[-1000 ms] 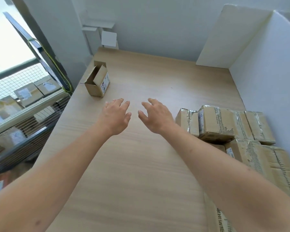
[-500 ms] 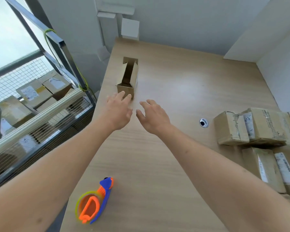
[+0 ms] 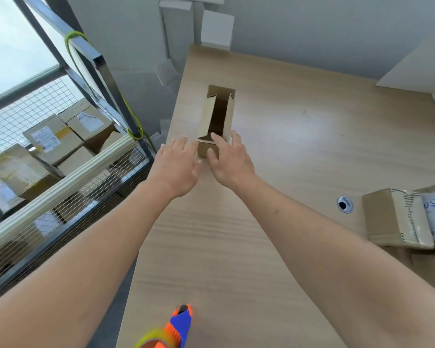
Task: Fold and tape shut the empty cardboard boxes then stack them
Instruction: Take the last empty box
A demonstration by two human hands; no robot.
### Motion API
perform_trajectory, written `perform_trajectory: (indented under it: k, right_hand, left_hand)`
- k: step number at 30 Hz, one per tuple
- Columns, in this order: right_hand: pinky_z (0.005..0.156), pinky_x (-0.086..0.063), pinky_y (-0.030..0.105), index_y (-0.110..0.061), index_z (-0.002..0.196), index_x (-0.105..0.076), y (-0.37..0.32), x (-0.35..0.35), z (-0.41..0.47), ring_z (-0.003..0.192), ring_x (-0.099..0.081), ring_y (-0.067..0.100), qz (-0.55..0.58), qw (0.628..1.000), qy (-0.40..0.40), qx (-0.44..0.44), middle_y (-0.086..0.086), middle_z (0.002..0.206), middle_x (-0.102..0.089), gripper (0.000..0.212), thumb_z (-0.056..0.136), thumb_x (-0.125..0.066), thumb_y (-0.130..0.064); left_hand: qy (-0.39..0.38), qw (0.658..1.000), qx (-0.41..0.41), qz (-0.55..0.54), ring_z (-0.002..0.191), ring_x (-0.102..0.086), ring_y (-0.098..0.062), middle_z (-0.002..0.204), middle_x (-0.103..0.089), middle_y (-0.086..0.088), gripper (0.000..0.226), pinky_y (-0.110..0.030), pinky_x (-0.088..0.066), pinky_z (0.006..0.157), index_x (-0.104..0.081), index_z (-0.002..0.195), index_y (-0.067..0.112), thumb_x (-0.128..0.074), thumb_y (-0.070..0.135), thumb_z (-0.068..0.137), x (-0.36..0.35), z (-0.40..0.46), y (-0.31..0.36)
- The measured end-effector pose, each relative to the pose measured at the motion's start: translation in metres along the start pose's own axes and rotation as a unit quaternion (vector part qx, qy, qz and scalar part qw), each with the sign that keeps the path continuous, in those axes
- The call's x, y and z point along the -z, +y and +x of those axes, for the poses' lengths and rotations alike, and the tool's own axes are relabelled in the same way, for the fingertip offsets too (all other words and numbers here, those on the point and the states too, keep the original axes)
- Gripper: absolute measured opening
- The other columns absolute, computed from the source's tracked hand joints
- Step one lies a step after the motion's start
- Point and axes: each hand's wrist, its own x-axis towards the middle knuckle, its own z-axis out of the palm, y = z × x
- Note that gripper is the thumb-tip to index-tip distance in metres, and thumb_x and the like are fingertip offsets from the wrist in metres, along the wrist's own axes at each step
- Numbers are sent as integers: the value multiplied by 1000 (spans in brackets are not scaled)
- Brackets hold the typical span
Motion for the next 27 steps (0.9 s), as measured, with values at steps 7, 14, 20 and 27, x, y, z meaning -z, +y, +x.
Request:
perform_trajectory:
  k: [7,14,20,27]
  right_hand:
    - [115,-34,44,-16,161,-22,0,-22,36,150,-28,31,37,998,-13,-43,7,171,-2,65,106,-30,-49]
    - [123,-21,36,-7,159,-28,7,-30,34,156,-15,19,131,989,47,-49,3,171,-13,59,111,-25,-41]
    - [123,-19,31,-7,158,-32,14,-33,-1,155,-18,18,142,988,36,-47,7,168,-22,58,106,-43,-29]
    - [121,-25,32,-6,155,-38,24,-43,-81,150,-30,21,151,987,22,-55,9,162,-34,61,99,-54,-25]
  left_hand:
    - [4,1000,5,-23,137,-43,-31,148,-48,-11,48,-54,-34,115,-43,147,15,-49,33,103,-16,21,-18]
    - [4,999,17,-36,138,-43,-31,152,-46,-10,53,-53,-37,115,-37,152,13,-48,34,104,-23,22,-25]
    - [3,998,10,-61,136,-45,-32,152,-45,-10,64,-50,-41,112,-26,159,15,-52,28,102,-23,-2,-17]
    - [-59,998,-6,-35,143,-36,-37,156,-35,-18,73,-50,-33,115,-18,162,35,-54,25,99,-22,-61,10]
